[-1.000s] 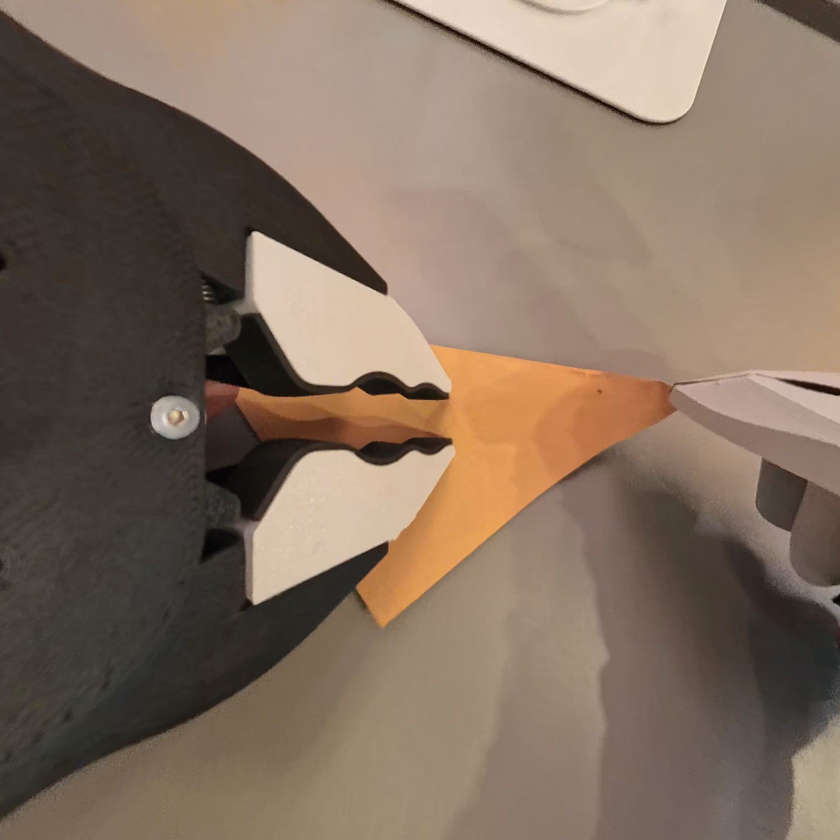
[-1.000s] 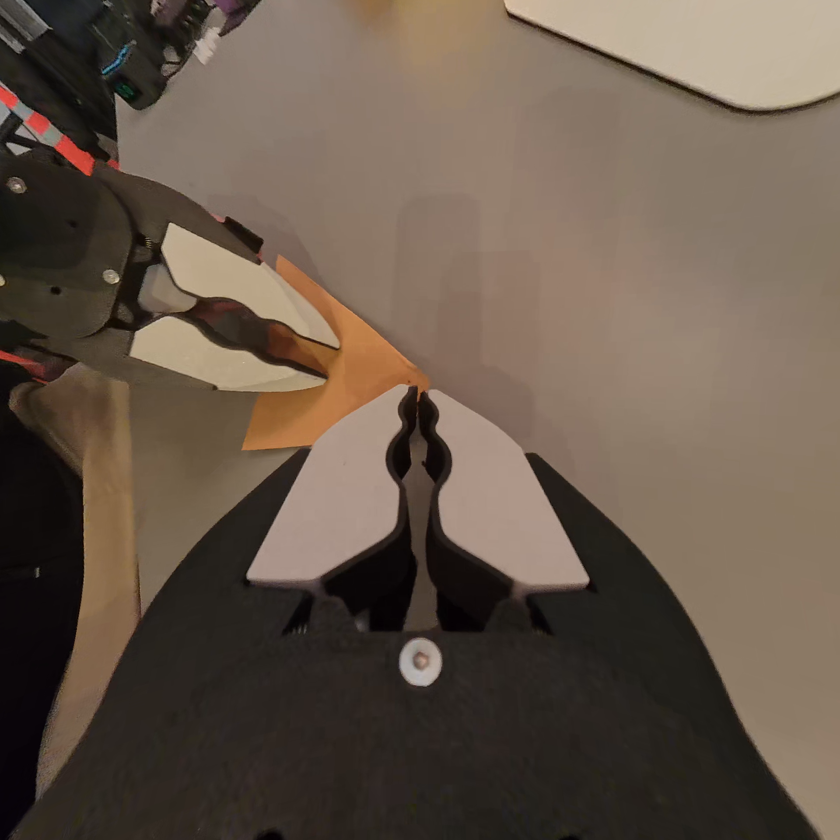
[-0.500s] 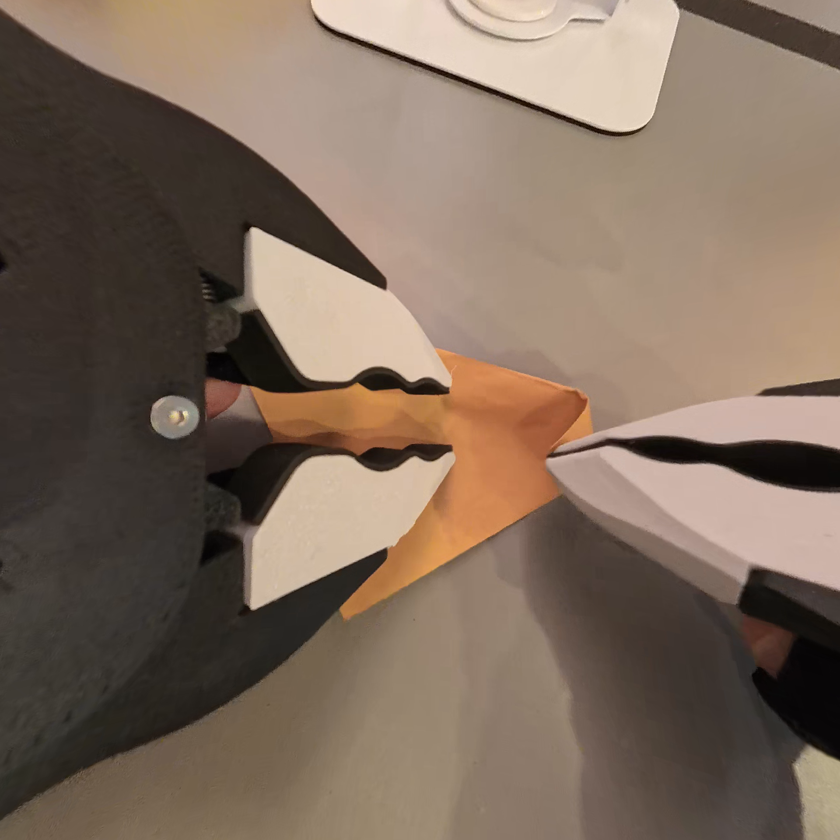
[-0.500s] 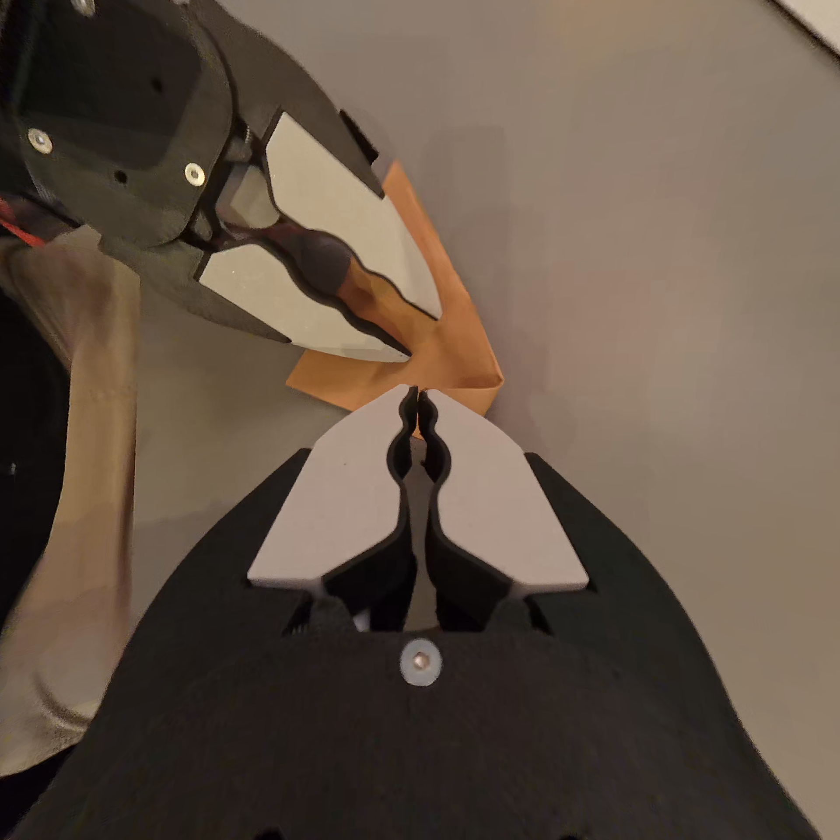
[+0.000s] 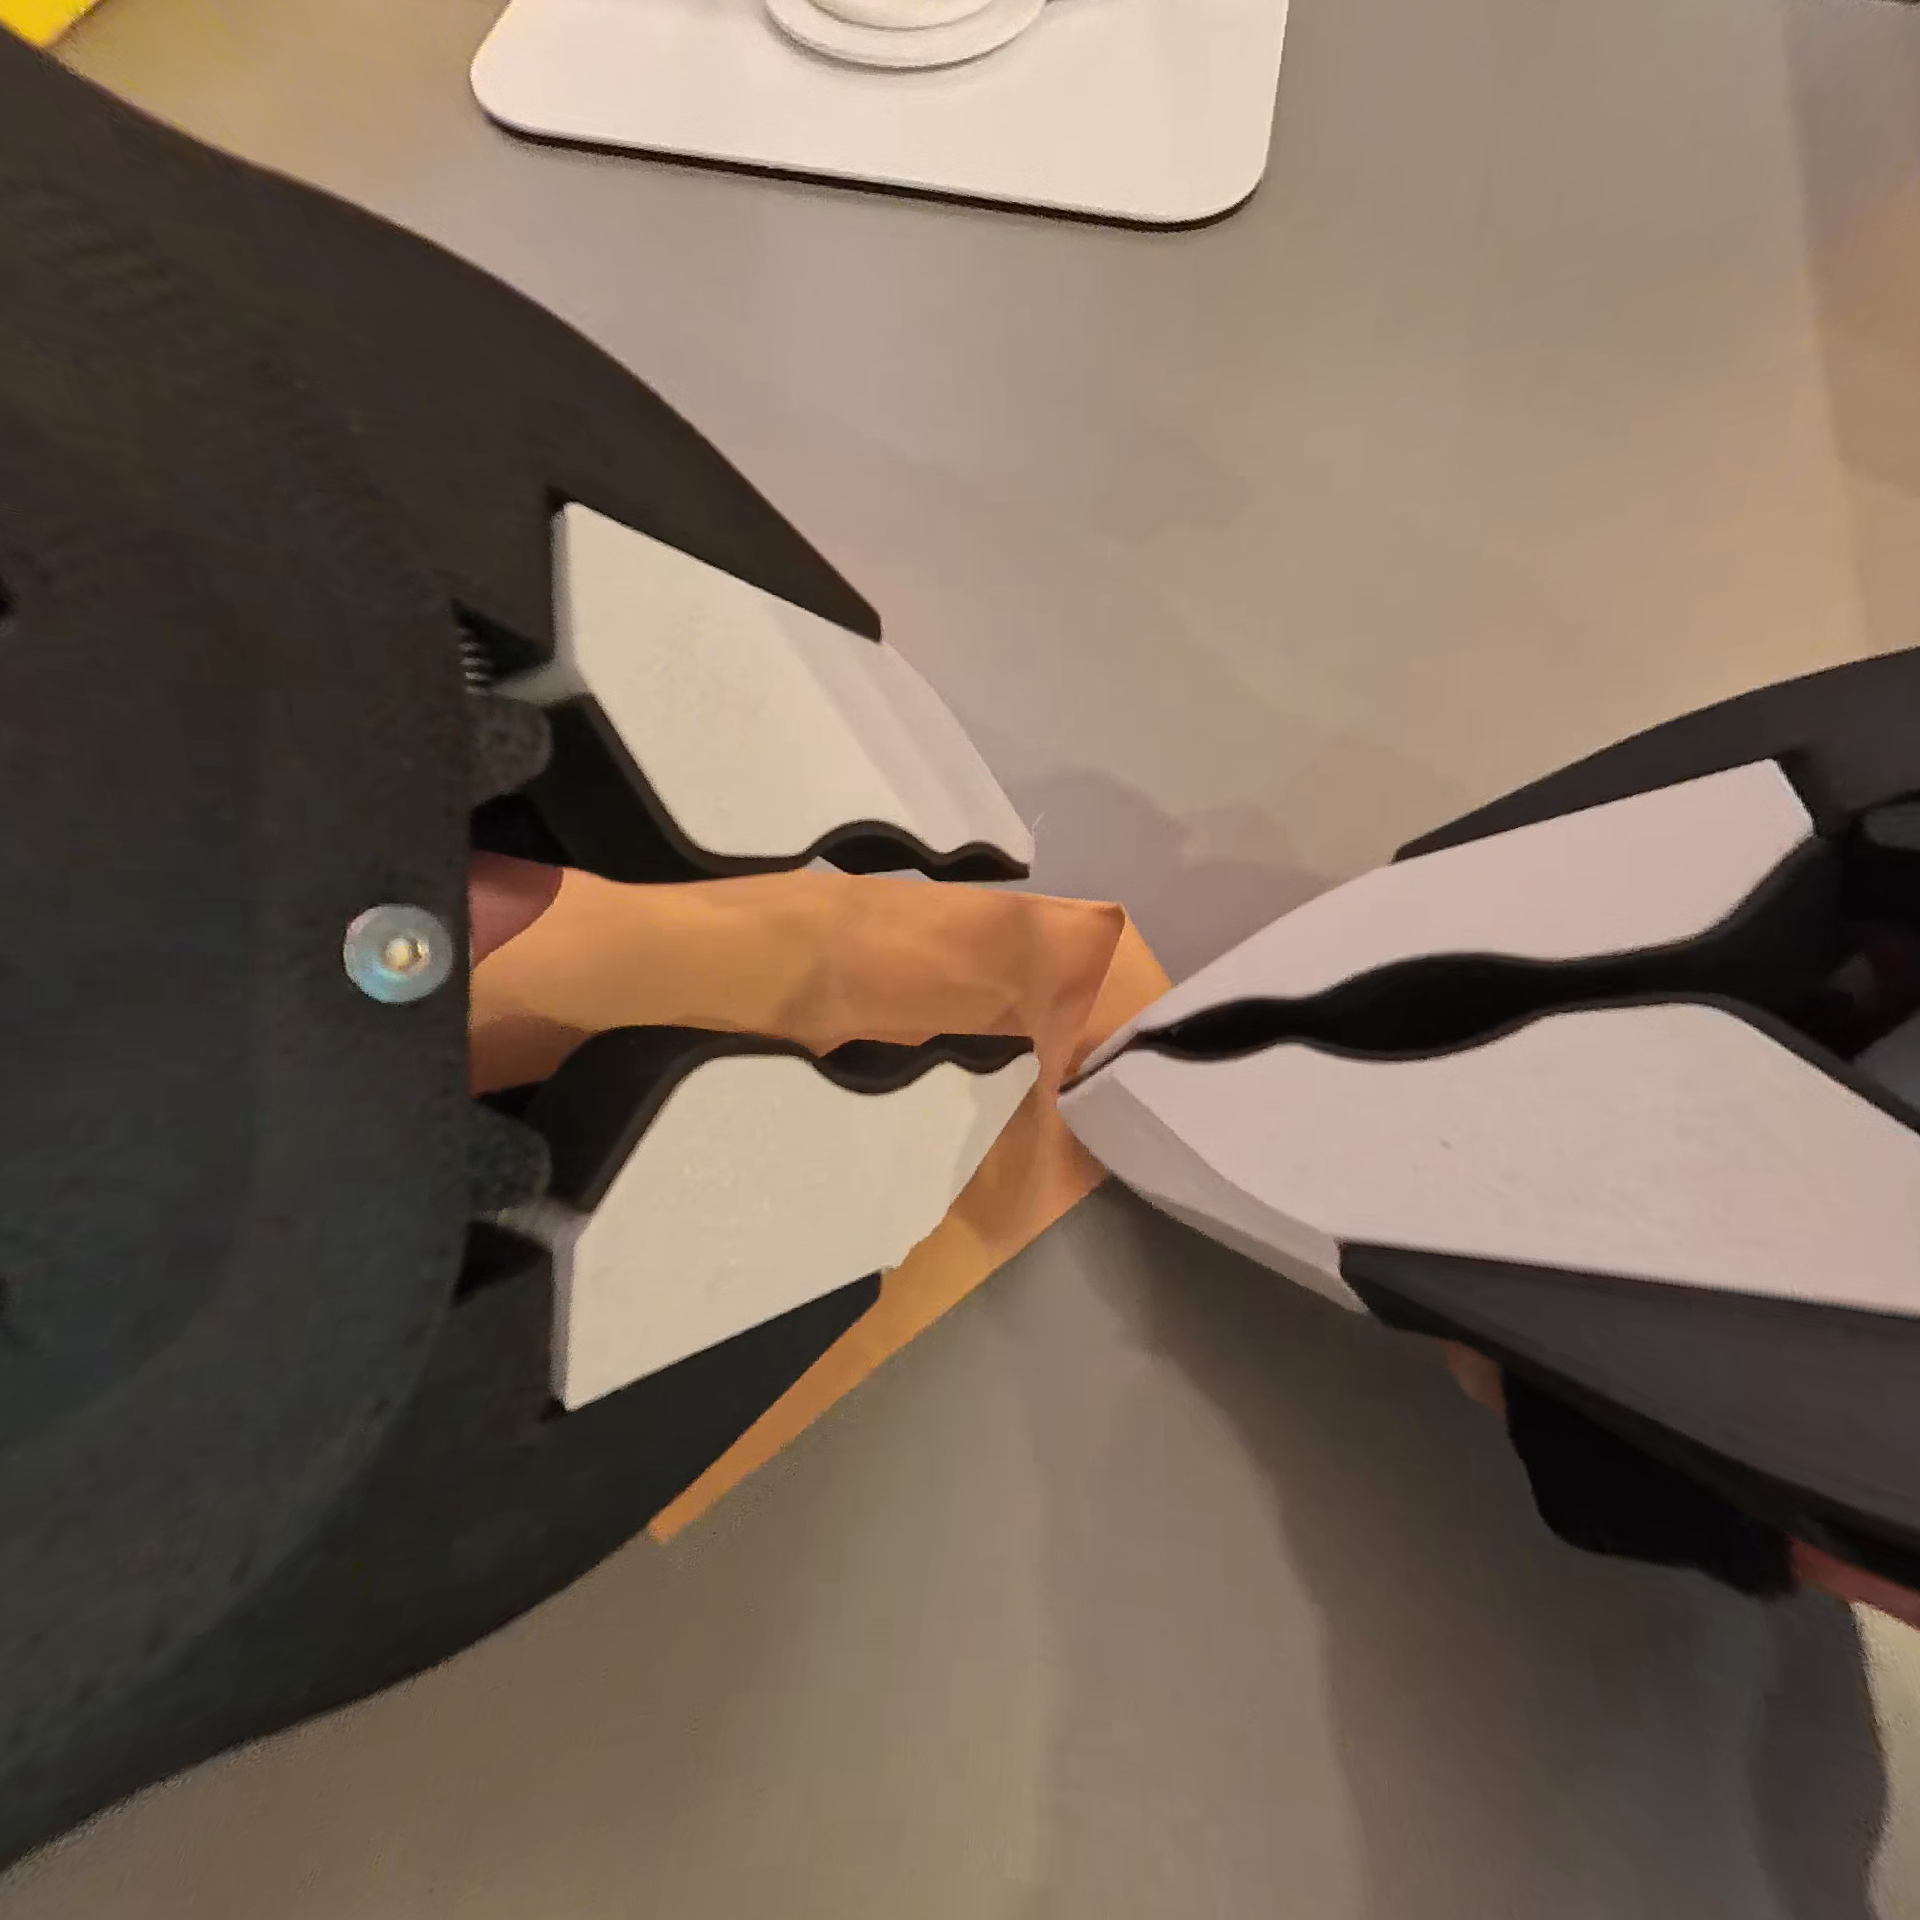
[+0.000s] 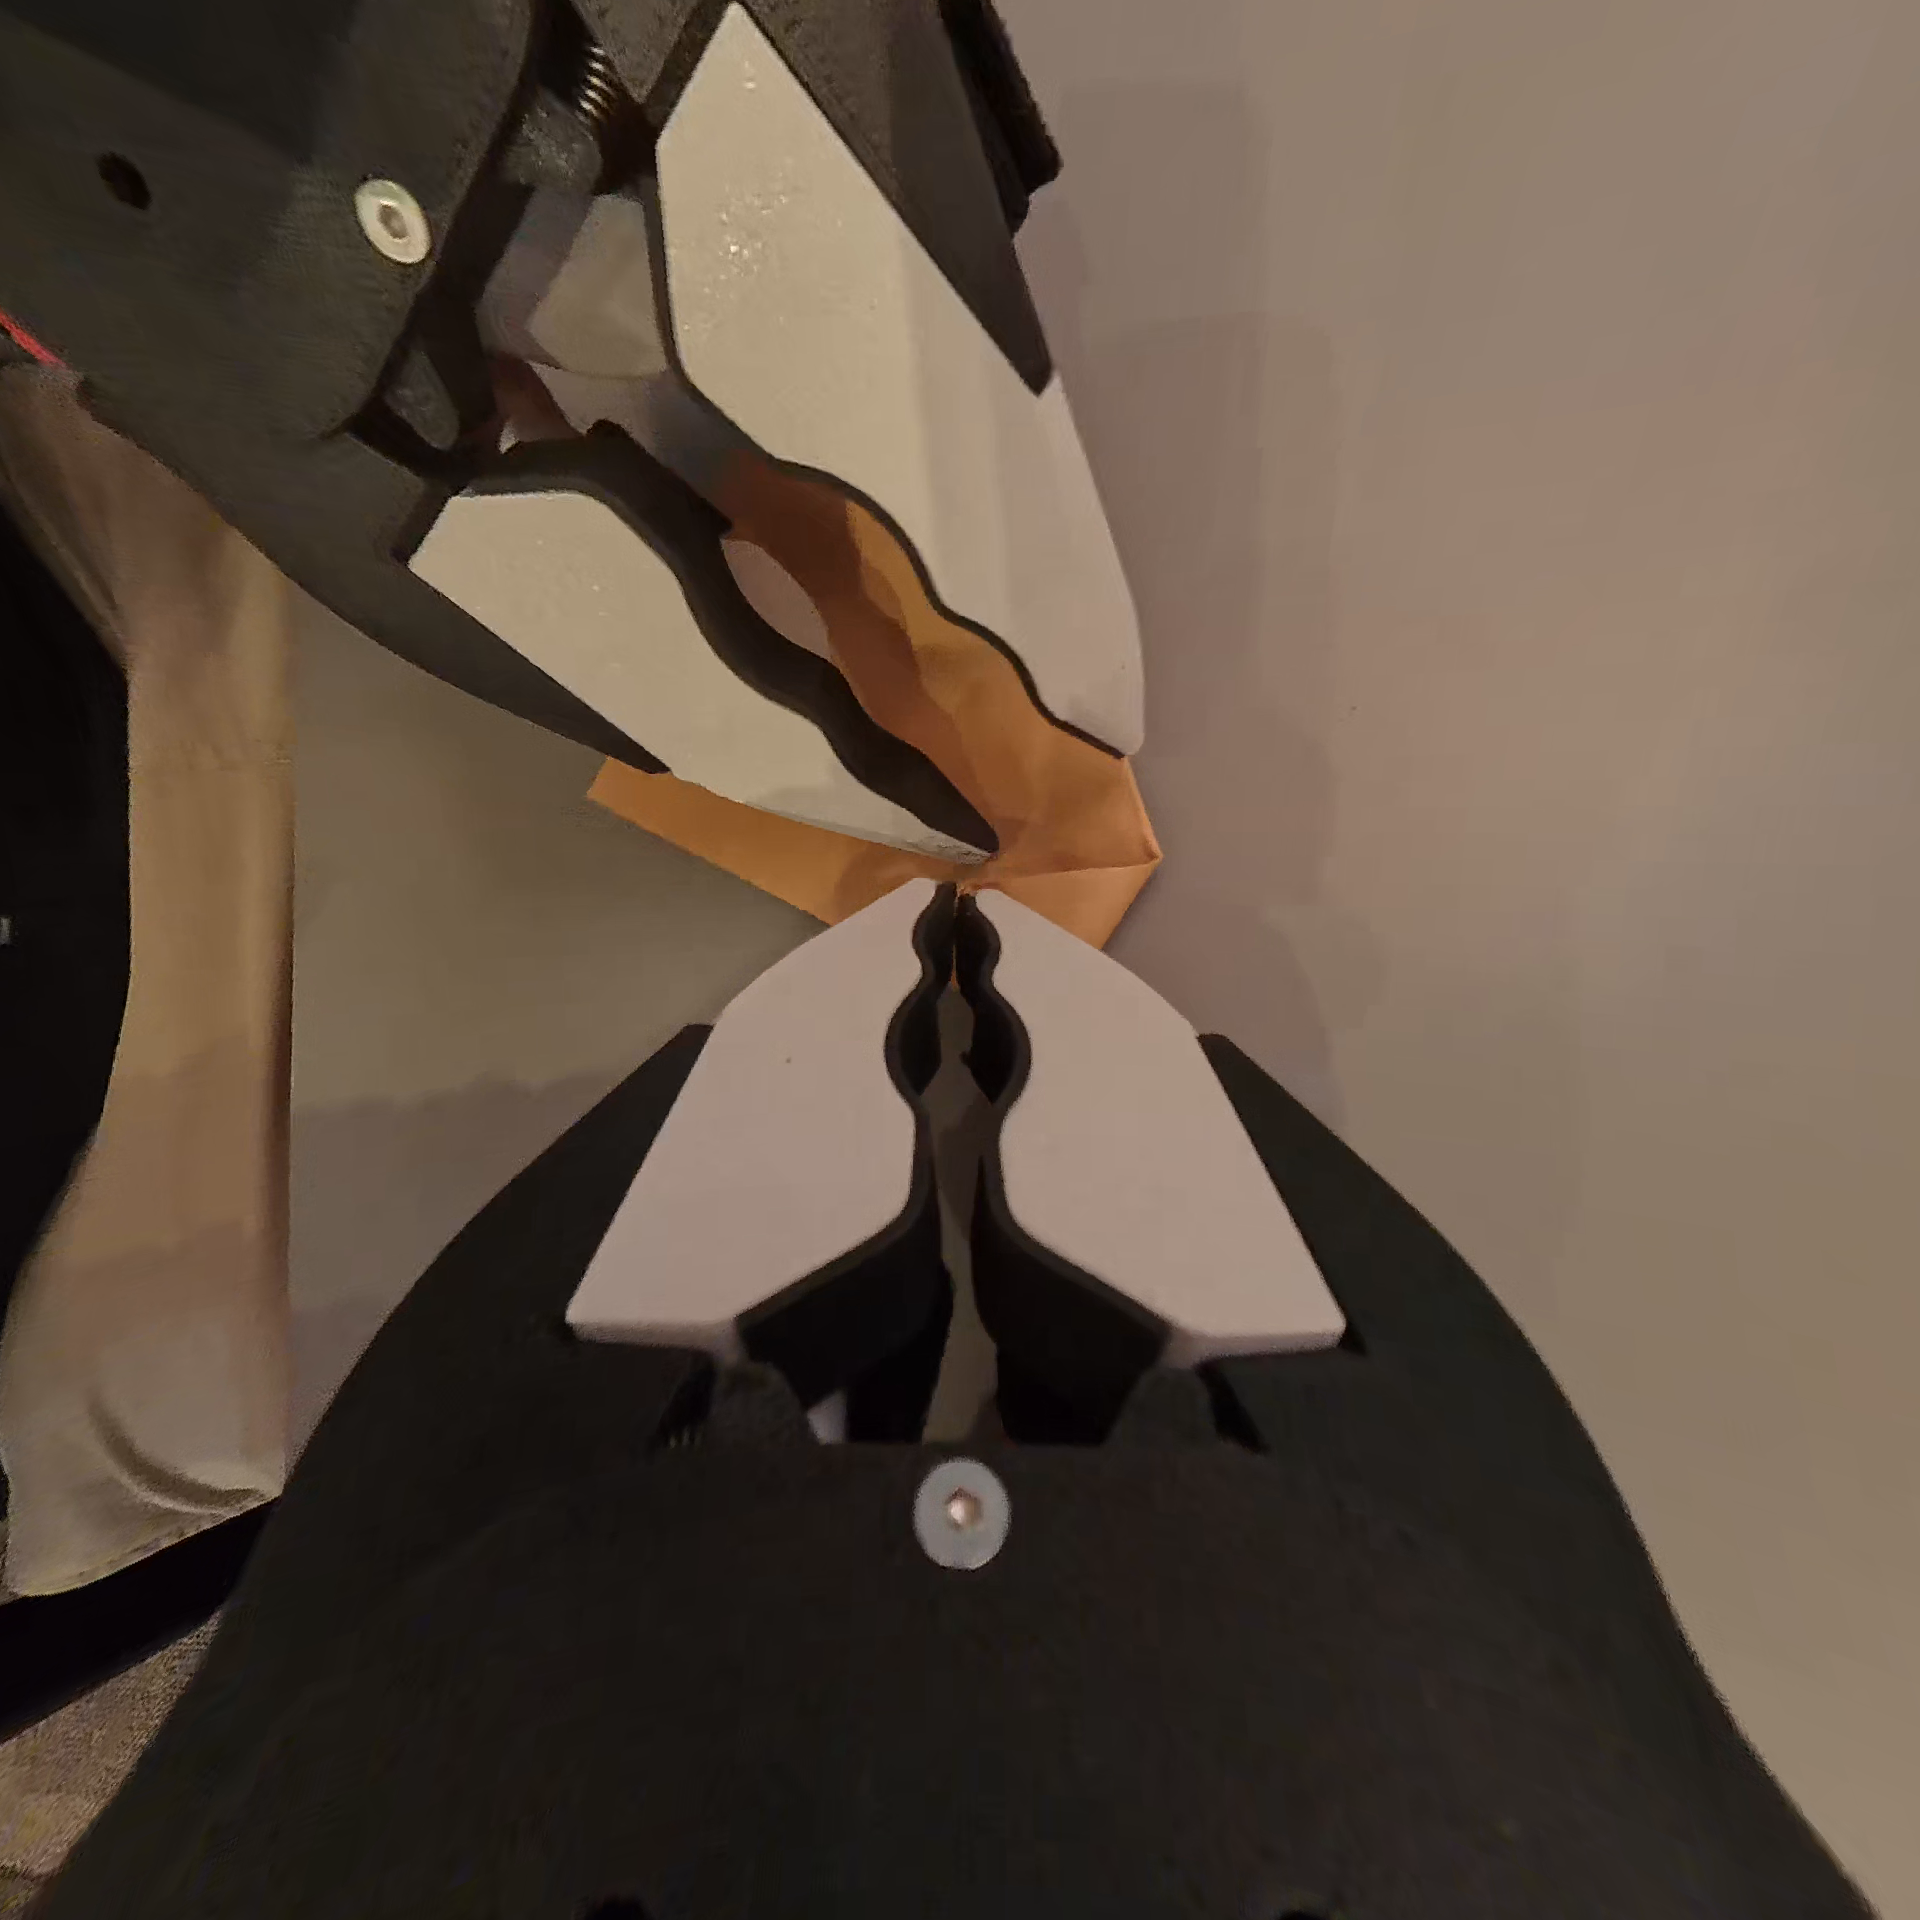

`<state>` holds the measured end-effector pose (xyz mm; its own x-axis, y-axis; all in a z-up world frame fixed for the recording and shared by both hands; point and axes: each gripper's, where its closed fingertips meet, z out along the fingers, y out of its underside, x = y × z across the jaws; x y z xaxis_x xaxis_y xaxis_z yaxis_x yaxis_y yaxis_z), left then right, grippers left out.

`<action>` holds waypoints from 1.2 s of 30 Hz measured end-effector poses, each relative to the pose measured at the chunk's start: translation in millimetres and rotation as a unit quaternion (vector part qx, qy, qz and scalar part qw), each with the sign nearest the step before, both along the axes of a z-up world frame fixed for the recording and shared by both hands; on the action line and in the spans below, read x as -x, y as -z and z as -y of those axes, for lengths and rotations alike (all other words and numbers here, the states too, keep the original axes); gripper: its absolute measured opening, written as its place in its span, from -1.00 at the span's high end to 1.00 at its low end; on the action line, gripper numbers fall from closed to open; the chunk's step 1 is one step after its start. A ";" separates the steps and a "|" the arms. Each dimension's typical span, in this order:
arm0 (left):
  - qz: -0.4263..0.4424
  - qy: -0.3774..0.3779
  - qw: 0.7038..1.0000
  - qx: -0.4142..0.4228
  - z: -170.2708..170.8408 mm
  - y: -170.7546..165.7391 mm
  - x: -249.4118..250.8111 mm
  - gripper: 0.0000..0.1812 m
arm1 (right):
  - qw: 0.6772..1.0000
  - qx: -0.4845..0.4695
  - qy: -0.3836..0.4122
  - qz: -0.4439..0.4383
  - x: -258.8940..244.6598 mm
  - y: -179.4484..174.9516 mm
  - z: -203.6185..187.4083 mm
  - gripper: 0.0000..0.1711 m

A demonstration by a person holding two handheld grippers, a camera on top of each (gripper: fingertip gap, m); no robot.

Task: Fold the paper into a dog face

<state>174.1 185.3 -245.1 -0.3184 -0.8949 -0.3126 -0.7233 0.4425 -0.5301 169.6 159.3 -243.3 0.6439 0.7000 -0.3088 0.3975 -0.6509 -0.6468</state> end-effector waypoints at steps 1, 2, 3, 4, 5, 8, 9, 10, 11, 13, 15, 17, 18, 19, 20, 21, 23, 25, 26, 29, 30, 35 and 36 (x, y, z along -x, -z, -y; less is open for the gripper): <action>0.002 0.001 1.000 0.001 -0.9 -0.1 -1.0 0.69 | 1.000 0.000 -0.003 -0.003 0.4 -0.9 1.4 1.00; 0.005 0.002 1.000 0.006 -1.0 0.1 -1.6 0.70 | 1.000 0.000 -0.008 -0.004 0.8 -1.2 3.2 1.00; 0.009 0.001 1.000 0.011 -1.9 0.3 -2.2 0.70 | 1.000 -0.001 -0.015 -0.004 1.9 -1.7 5.4 1.00; 0.015 0.000 1.000 0.013 -2.7 0.1 -2.8 0.70 | 1.000 -0.002 -0.021 -0.004 3.2 -2.0 7.4 1.00; 0.020 0.005 1.000 0.015 -1.9 0.3 -3.0 0.71 | 1.000 -0.003 -0.026 0.000 3.6 -1.3 8.7 1.00; 0.032 0.013 0.999 0.011 -1.1 0.2 -2.9 0.73 | 0.999 -0.002 -0.036 -0.001 7.0 -1.1 9.8 1.00; 0.033 0.012 0.999 0.011 -1.4 0.0 -3.0 0.73 | 0.999 0.000 -0.041 0.000 8.9 -0.5 10.8 1.00; 0.034 0.011 0.999 0.010 -1.3 -0.2 -3.1 0.73 | 0.999 0.004 -0.046 0.004 10.4 1.2 12.2 1.00; 0.036 0.013 0.999 0.006 -1.3 -0.4 -3.4 0.73 | 0.999 0.006 -0.050 0.005 11.9 2.2 13.2 1.00; 0.038 0.016 0.999 -0.002 -1.3 -0.8 -3.6 0.72 | 0.999 0.009 -0.050 0.006 12.7 2.6 13.2 1.00; 0.039 0.019 0.999 -0.007 -1.3 -1.1 -3.7 0.72 | 0.999 0.011 -0.049 0.007 12.5 2.8 12.8 1.00; 0.039 0.020 0.999 -0.004 -0.6 -0.8 -3.4 0.74 | 0.999 0.016 -0.045 0.004 12.7 3.6 12.2 1.00; 0.038 0.020 0.999 0.000 0.2 -0.4 -3.1 0.75 | 0.999 0.018 -0.044 0.004 12.9 3.6 12.0 1.00; 0.036 0.017 0.999 0.003 0.1 -0.3 -3.0 0.76 | 0.999 0.018 -0.044 0.003 13.2 3.6 11.7 1.00; 0.035 0.013 0.999 0.006 0.1 -0.2 -3.1 0.76 | 0.999 0.019 -0.043 0.003 13.7 3.7 11.5 1.00; 0.036 0.012 0.999 0.005 0.4 -0.2 -3.1 0.76 | 0.999 0.021 -0.042 0.003 14.0 4.1 11.4 1.00; 0.039 0.011 0.999 0.006 0.9 0.0 -3.1 0.77 | 0.999 0.026 -0.038 0.001 14.2 4.3 10.7 0.99; 0.040 0.005 0.999 0.017 1.6 0.5 -2.8 0.79 | 0.999 0.030 -0.037 -0.003 14.7 3.8 11.3 0.97; 0.040 0.002 0.999 0.020 1.5 0.8 -2.6 0.79 | 0.999 0.032 -0.033 -0.006 14.1 3.4 10.9 0.96; 0.042 0.000 0.999 0.017 1.9 0.7 -2.6 0.80 | 0.999 0.033 -0.019 -0.004 9.4 2.5 8.3 0.92; 0.043 -0.001 0.999 0.018 2.0 0.8 -2.5 0.80 | 0.999 0.028 -0.016 -0.004 8.5 1.9 7.5 0.88; 0.048 -0.006 0.998 0.029 2.2 1.1 -2.2 0.81 | 0.999 0.031 0.000 -0.033 1.6 -4.4 7.9 0.71; 0.048 -0.006 0.998 0.029 2.5 1.2 -2.2 0.82 | 0.999 0.028 0.002 -0.034 -1.6 -5.5 8.3 0.71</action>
